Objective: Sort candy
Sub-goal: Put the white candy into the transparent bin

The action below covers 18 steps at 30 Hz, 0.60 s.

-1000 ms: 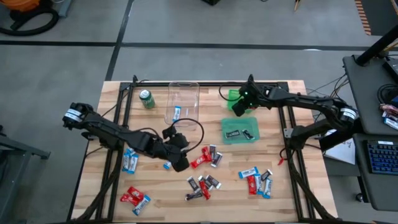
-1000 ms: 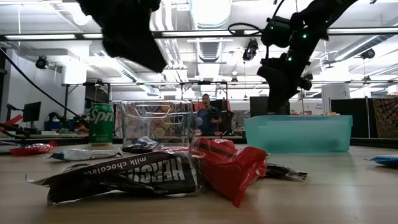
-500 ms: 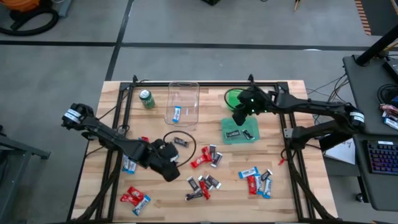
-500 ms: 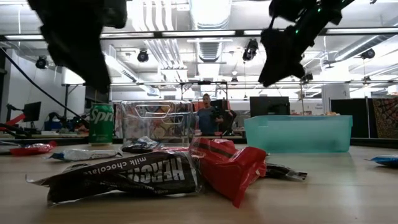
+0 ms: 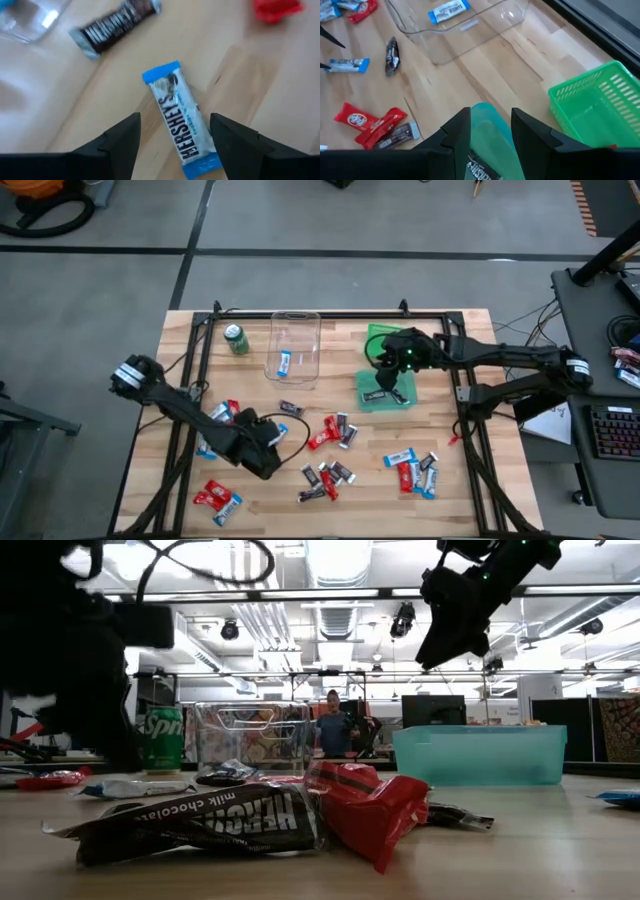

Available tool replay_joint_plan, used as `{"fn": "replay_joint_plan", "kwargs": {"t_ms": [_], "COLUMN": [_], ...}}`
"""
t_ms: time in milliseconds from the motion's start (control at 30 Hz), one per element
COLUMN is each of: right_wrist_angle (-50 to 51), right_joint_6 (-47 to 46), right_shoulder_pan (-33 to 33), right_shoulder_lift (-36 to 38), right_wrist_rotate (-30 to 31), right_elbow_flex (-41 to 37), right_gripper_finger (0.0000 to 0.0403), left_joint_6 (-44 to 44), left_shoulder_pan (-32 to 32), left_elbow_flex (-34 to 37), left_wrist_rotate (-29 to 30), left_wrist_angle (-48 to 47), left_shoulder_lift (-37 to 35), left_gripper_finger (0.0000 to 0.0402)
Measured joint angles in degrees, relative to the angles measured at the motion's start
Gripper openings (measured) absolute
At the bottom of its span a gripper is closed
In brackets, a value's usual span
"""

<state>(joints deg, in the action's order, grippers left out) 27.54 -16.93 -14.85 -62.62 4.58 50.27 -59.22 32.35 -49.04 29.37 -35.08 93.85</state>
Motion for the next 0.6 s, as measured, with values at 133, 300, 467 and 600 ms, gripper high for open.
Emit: {"fn": "replay_joint_plan", "kwargs": {"t_ms": [133, 300, 467, 600], "right_wrist_angle": [0.0, -0.5, -0.8, -0.9], "right_joint_6": [0.0, 0.0, 0.0, 0.0], "right_shoulder_pan": [0.0, 0.0, 0.0, 0.0], "right_shoulder_lift": [-0.9, -1.4, -1.3, -1.3], "right_wrist_rotate": [0.1, 0.1, 0.1, 0.0], "right_elbow_flex": [-0.2, -0.6, -0.7, -0.8], "right_gripper_finger": [0.0130, 0.0128, 0.0130, 0.0128], "left_joint_6": [-0.4, -2.3, -2.8, -2.7], "left_shoulder_pan": [0.0, 0.0, 0.3, 0.3], "left_elbow_flex": [1.4, 2.4, 3.2, 3.3], "left_wrist_rotate": [0.0, 0.2, -0.3, -0.4], "left_wrist_angle": [2.8, 3.6, 4.3, 3.8], "left_shoulder_lift": [2.1, 3.9, 3.7, 3.7], "left_gripper_finger": [0.0215, 0.0206, 0.0157, 0.0078]}}
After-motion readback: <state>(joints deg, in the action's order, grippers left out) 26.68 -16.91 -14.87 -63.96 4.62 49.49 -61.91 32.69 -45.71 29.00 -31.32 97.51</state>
